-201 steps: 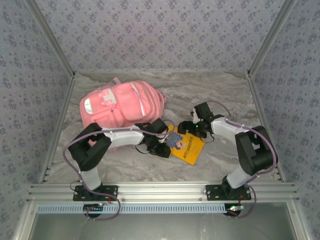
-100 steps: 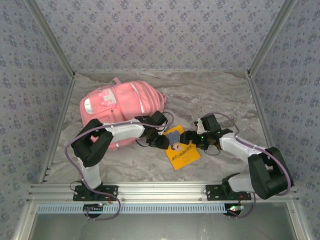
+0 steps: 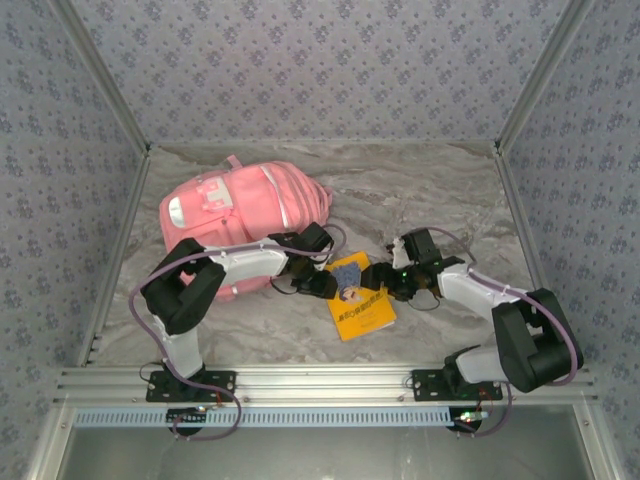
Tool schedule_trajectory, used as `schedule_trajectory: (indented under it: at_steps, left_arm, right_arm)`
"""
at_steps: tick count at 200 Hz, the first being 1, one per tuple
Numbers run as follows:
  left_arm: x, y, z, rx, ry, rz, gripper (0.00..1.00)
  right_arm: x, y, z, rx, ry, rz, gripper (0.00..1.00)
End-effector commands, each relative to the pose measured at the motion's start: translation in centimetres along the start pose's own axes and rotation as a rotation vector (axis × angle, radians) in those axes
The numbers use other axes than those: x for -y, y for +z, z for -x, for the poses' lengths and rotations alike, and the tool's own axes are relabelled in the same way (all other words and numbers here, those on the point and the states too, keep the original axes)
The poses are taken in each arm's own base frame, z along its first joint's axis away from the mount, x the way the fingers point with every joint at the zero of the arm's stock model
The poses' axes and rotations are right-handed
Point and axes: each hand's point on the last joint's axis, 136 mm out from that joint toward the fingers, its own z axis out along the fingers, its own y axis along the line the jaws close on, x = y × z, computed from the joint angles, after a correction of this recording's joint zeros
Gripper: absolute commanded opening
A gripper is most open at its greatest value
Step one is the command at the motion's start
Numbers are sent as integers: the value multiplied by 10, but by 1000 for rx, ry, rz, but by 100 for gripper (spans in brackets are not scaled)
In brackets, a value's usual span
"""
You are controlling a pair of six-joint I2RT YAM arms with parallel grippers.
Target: Pack the student bag
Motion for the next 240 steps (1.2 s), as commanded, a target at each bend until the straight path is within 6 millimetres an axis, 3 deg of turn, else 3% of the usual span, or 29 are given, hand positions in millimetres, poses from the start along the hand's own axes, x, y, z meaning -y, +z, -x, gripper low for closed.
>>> schedule_trajectory:
  at_steps: [1,32,62,99,132,198,240]
  left_arm:
    - [4,1,-3,0,26,-16,37]
    - [5,1,-2,-1,29,-18,37]
    - [5,1,-1,2,28,-17,37]
    - [5,-8,1,21,15,-21,36]
    - [7,-32,6,81,-36,-62,38]
    - [14,-82,19,226,-200,-212,48]
    - [14,-82,32,261,-361,-358,53]
  right_arm:
    - [-35,-8,0,-33,-30,126,67]
    - [-37,-8,-1,-44,-39,126,59]
    - [-24,-3,-3,-64,-27,71,49]
    - [-16,2,0,-49,-13,47,26]
    - [-14,0,4,-17,9,54,0]
    - [-23,-12,27,88,236,379,0]
    - [-32,-24,37,117,296,535,0]
